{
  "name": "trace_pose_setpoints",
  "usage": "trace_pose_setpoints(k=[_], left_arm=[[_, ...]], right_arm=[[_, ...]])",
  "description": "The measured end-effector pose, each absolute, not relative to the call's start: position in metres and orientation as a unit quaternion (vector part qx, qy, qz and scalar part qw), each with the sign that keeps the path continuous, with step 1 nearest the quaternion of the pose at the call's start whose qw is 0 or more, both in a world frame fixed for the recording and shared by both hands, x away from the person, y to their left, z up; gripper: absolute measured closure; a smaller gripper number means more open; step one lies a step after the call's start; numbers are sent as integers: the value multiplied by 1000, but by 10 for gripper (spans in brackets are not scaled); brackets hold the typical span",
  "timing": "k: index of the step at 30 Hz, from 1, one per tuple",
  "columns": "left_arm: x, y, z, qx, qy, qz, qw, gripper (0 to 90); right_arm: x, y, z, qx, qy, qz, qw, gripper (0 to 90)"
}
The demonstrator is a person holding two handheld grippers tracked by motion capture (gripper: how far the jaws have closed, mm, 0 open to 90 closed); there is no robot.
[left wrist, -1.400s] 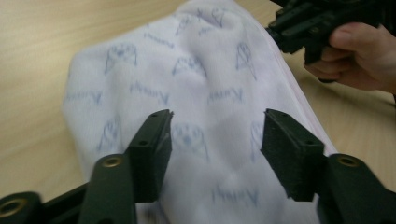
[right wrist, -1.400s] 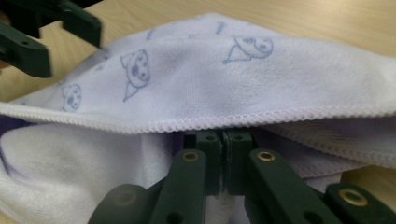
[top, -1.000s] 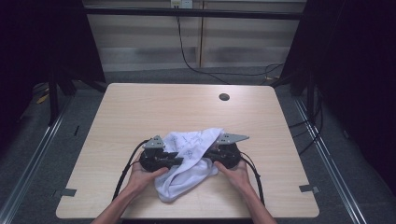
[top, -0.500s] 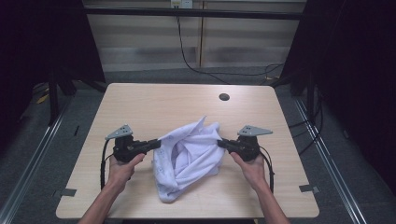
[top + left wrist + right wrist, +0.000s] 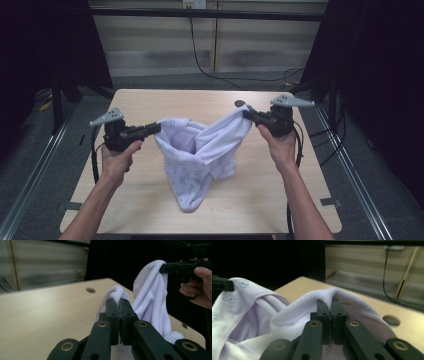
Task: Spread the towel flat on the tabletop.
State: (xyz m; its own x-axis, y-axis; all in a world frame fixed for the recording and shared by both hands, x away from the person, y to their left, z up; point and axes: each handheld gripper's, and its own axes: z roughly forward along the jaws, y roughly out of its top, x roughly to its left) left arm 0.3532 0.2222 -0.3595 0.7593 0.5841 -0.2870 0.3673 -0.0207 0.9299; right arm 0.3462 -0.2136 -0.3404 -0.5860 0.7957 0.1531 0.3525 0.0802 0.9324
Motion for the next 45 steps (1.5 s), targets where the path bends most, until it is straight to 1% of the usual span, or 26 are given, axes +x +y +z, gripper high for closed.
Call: trace_pose_setpoints(k=[2, 3, 4, 6, 10, 13, 15, 17, 19, 20, 21, 22, 23, 26, 27, 28, 31, 32, 34, 35, 37, 38, 39, 40, 43, 45], left_arm=[[356, 225, -351, 704, 337, 96, 617, 877], [362, 231, -335, 695, 344, 120, 620, 877], [362, 231, -335, 695, 344, 120, 620, 878], [374, 238, -314, 693, 356, 153, 608, 878], [381, 254, -285, 674, 363, 196, 613, 879], [373, 266, -272, 655, 358, 207, 632, 879], [370, 268, -271, 661, 352, 209, 628, 879], [356, 268, -287, 672, 341, 196, 627, 879], [343, 263, -309, 688, 334, 180, 618, 879], [343, 263, -309, 688, 334, 180, 618, 878], [337, 261, -320, 701, 329, 175, 608, 878], [331, 258, -333, 705, 330, 166, 606, 878], [321, 255, -355, 720, 332, 145, 593, 878], [307, 252, -382, 739, 330, 118, 575, 877], [307, 252, -382, 739, 330, 118, 575, 877], [297, 251, -396, 746, 331, 103, 568, 877], [283, 252, -409, 755, 332, 91, 559, 874], [279, 253, -414, 757, 333, 75, 557, 873], [271, 252, -423, 756, 332, 66, 561, 865], [268, 253, -427, 757, 331, 63, 559, 855], [267, 254, -431, 751, 337, 52, 565, 806], [268, 255, -432, 755, 335, 56, 561, 762], [268, 256, -432, 753, 335, 68, 563, 737], [269, 258, -431, 749, 337, 63, 566, 729], [272, 263, -431, 744, 343, 65, 569, 693], [274, 265, -432, 741, 347, 67, 570, 676]], right_arm=[[351, -213, -331, 408, 704, 542, 210, 876], [364, -213, -313, 414, 700, 539, 219, 876], [364, -213, -313, 414, 700, 539, 219, 876], [387, -217, -291, 447, 679, 538, 223, 877], [408, -221, -257, 462, 655, 550, 236, 877], [409, -221, -232, 444, 645, 566, 257, 877], [404, -223, -230, 434, 644, 574, 260, 877], [397, -224, -245, 430, 654, 566, 260, 877], [386, -226, -274, 435, 672, 544, 252, 876], [386, -226, -274, 435, 672, 544, 252, 876], [375, -228, -311, 438, 695, 518, 237, 876], [375, -228, -311, 438, 695, 518, 237, 876], [361, -232, -350, 447, 710, 499, 218, 876], [336, -239, -391, 459, 719, 484, 197, 875], [336, -239, -391, 459, 719, 484, 197, 875], [319, -243, -408, 457, 717, 494, 181, 871], [295, -241, -426, 463, 726, 484, 156, 858], [287, -239, -430, 461, 733, 476, 153, 848], [269, -233, -439, 457, 737, 482, 127, 813], [260, -230, -443, 454, 744, 474, 126, 800], [245, -228, -450, 451, 746, 477, 114, 737], [239, -228, -453, 449, 749, 474, 111, 704], [234, -229, -455, 451, 749, 472, 111, 669], [229, -230, -456, 450, 751, 472, 104, 646], [222, -242, -456, 453, 746, 474, 116, 607], [222, -254, -457, 466, 737, 473, 127, 603]])
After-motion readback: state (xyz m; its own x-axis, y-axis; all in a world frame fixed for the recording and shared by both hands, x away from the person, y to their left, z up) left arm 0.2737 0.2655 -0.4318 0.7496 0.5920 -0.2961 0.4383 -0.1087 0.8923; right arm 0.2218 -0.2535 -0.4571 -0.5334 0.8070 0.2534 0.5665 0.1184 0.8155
